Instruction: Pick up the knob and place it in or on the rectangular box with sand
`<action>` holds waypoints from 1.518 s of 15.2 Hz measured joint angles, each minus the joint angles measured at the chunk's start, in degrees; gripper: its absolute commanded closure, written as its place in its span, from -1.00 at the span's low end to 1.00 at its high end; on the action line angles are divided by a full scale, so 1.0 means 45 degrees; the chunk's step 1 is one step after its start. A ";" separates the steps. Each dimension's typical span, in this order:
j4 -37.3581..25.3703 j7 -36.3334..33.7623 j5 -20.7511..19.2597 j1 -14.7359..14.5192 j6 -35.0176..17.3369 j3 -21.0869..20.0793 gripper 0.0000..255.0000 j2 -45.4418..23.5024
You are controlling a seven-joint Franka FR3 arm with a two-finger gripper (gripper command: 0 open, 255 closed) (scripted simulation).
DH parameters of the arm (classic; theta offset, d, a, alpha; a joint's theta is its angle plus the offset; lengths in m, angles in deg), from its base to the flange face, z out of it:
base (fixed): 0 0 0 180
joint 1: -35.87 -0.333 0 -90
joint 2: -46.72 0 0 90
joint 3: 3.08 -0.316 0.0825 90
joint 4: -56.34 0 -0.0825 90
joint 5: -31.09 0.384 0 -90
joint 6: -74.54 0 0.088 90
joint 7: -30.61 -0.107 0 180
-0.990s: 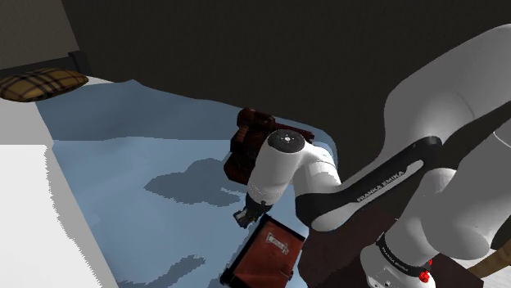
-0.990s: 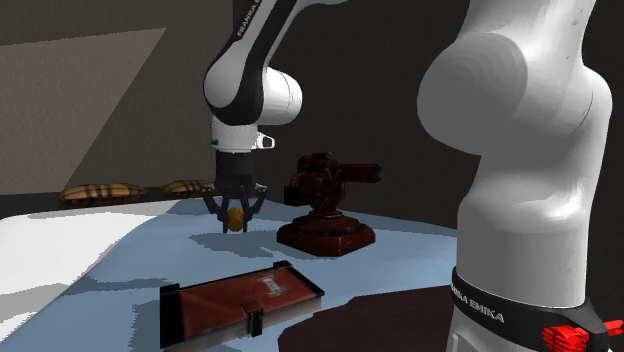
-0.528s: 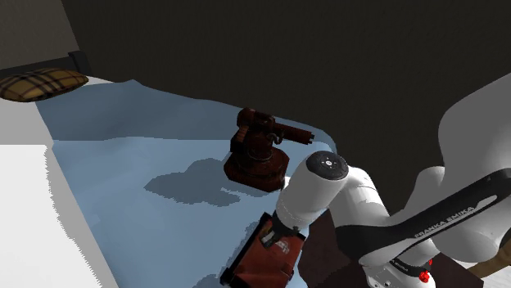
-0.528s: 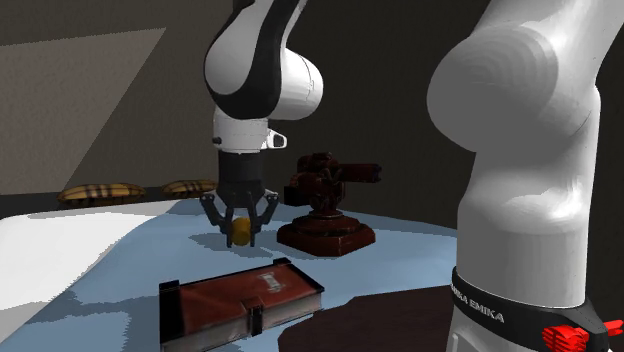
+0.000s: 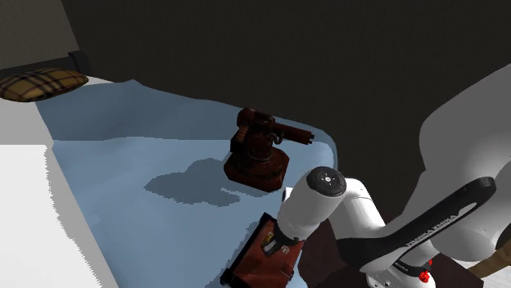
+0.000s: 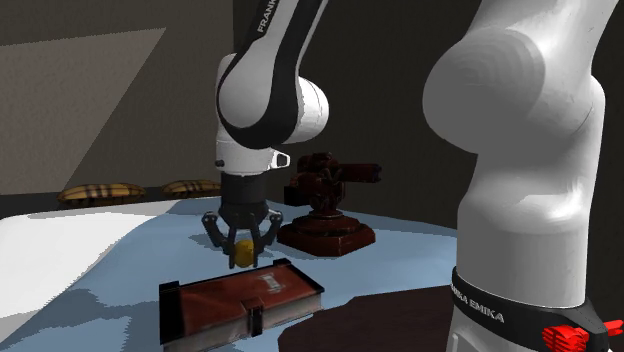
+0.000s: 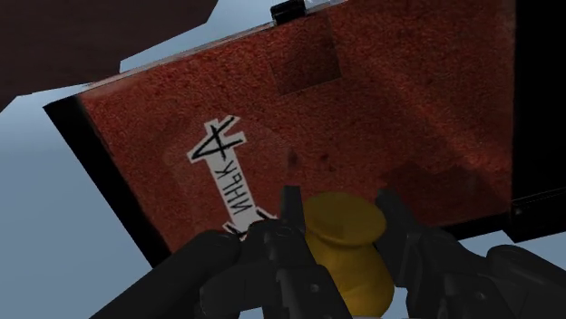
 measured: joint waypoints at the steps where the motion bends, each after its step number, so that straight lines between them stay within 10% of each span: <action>1: 0.0022 -0.0271 -0.0352 0.0237 -0.0258 -0.0165 1.00 -0.0260; 10: -0.0052 -0.1670 -0.2184 0.1301 -0.1051 -0.0849 1.00 -0.1256; 11: -0.0051 -0.1671 -0.2185 0.1301 -0.1052 -0.0849 -1.00 -0.1256; 17: -0.0051 -0.1672 -0.2186 0.1302 -0.1053 -0.0850 -1.00 -0.1256; 23: 0.0026 0.0684 0.1162 -0.0855 0.1056 0.0391 -1.00 0.1172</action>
